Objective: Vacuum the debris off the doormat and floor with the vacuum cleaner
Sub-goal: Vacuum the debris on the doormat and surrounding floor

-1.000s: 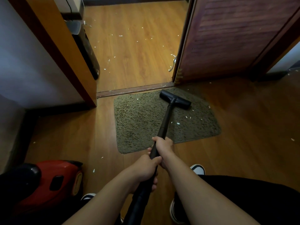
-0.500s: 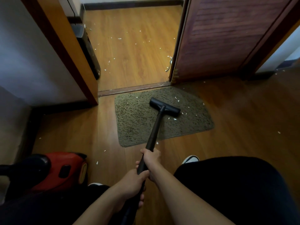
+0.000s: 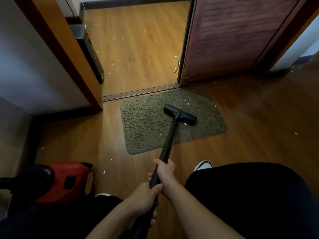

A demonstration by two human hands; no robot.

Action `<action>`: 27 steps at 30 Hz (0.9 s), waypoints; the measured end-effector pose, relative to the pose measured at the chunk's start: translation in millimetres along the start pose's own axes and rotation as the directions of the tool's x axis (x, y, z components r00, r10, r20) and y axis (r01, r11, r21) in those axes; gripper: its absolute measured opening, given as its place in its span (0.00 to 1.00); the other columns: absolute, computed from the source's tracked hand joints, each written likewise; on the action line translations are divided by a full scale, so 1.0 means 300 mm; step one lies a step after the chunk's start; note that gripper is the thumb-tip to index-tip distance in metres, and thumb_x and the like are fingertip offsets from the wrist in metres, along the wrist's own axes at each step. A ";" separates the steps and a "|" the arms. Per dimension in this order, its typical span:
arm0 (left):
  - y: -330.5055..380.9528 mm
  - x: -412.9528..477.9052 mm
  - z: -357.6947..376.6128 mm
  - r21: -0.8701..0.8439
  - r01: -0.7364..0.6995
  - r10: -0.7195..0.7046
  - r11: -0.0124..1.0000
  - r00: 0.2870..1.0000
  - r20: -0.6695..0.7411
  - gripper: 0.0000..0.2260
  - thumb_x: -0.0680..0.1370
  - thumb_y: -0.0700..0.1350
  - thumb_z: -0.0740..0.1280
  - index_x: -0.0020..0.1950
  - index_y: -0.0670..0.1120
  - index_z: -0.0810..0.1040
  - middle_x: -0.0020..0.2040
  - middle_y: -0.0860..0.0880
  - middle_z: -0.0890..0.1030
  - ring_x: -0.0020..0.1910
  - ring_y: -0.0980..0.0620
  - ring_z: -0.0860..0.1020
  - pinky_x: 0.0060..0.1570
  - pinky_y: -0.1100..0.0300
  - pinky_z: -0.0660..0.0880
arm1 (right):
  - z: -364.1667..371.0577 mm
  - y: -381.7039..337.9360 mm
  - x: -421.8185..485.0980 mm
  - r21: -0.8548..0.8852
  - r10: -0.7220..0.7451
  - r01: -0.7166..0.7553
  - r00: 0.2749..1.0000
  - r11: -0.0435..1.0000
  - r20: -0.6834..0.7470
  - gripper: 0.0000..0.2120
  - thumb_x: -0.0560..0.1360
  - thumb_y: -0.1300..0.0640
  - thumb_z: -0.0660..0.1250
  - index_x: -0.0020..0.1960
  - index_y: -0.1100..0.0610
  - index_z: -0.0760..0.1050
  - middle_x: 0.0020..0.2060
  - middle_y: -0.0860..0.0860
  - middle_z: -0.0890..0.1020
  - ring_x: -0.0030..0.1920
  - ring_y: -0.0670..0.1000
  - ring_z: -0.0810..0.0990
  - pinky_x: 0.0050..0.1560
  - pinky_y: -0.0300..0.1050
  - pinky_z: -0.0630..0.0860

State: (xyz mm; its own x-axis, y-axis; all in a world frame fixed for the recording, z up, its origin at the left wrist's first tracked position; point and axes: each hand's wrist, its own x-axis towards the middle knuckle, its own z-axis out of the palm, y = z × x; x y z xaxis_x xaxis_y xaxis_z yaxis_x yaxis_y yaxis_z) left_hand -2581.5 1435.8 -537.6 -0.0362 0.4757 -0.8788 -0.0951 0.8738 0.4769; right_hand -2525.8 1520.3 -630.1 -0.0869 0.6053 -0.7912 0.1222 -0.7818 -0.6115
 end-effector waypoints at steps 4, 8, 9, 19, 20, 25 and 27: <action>0.096 0.070 0.023 -0.002 -0.002 0.002 1.000 1.000 -0.021 0.08 0.83 0.52 0.58 0.57 0.49 0.68 0.39 0.43 0.72 0.22 0.52 0.72 0.23 0.62 0.71 | -0.016 -0.095 0.085 0.019 -0.010 0.010 1.000 1.000 -0.030 0.10 0.80 0.60 0.67 0.60 0.59 0.74 0.36 0.59 0.80 0.23 0.53 0.80 0.26 0.44 0.77; 0.208 0.152 0.034 0.011 -0.033 0.033 0.999 0.999 -0.036 0.08 0.83 0.51 0.59 0.57 0.48 0.69 0.37 0.44 0.71 0.22 0.53 0.71 0.23 0.62 0.71 | -0.023 -0.200 0.183 0.029 -0.025 0.026 0.999 0.999 -0.046 0.12 0.78 0.58 0.69 0.59 0.59 0.74 0.36 0.61 0.83 0.26 0.56 0.82 0.29 0.48 0.80; 0.235 0.169 0.035 0.019 -0.046 0.047 0.999 0.998 -0.041 0.08 0.83 0.51 0.59 0.58 0.48 0.69 0.37 0.44 0.71 0.22 0.53 0.71 0.23 0.62 0.71 | -0.021 -0.222 0.206 0.028 -0.031 0.033 0.998 0.999 -0.049 0.14 0.76 0.56 0.70 0.60 0.59 0.74 0.39 0.62 0.84 0.29 0.57 0.84 0.32 0.51 0.83; 0.420 0.297 0.029 0.012 -0.062 0.062 0.998 0.996 -0.062 0.06 0.83 0.50 0.59 0.53 0.49 0.68 0.34 0.44 0.70 0.20 0.53 0.69 0.21 0.64 0.69 | -0.031 -0.392 0.367 0.076 -0.036 0.039 0.998 0.996 -0.047 0.11 0.80 0.62 0.67 0.60 0.64 0.72 0.37 0.62 0.79 0.19 0.52 0.77 0.20 0.42 0.75; 0.429 0.303 0.030 0.008 -0.066 0.066 0.998 0.996 -0.056 0.05 0.84 0.50 0.59 0.52 0.49 0.68 0.34 0.44 0.70 0.20 0.53 0.69 0.21 0.64 0.69 | -0.032 -0.401 0.370 0.079 -0.033 0.037 0.998 0.996 -0.049 0.11 0.80 0.62 0.67 0.61 0.64 0.72 0.37 0.62 0.79 0.19 0.52 0.77 0.20 0.42 0.75; 0.401 0.265 0.025 0.012 -0.037 0.037 0.999 0.998 -0.043 0.05 0.83 0.51 0.59 0.55 0.51 0.68 0.34 0.45 0.70 0.21 0.53 0.69 0.22 0.64 0.70 | -0.029 -0.376 0.335 0.048 -0.020 0.022 0.999 0.999 -0.042 0.12 0.80 0.62 0.67 0.61 0.63 0.72 0.35 0.62 0.79 0.19 0.53 0.78 0.20 0.43 0.75; 0.365 0.237 0.021 0.024 -0.037 0.039 0.999 0.998 -0.055 0.07 0.83 0.51 0.59 0.59 0.51 0.68 0.34 0.45 0.71 0.21 0.53 0.70 0.22 0.63 0.70 | -0.026 -0.347 0.294 0.050 -0.005 0.006 1.000 0.999 -0.019 0.12 0.79 0.61 0.67 0.61 0.62 0.72 0.39 0.63 0.81 0.20 0.53 0.79 0.22 0.43 0.76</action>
State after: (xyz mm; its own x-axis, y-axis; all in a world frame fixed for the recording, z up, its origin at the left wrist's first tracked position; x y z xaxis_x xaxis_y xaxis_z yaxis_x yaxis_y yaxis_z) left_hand -2588.3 1565.8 -547.7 -0.0947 0.5028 -0.8592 -0.0700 0.8576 0.5095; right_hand -2538.5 1656.4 -636.2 -0.0683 0.6122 -0.7877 0.0720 -0.7845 -0.6160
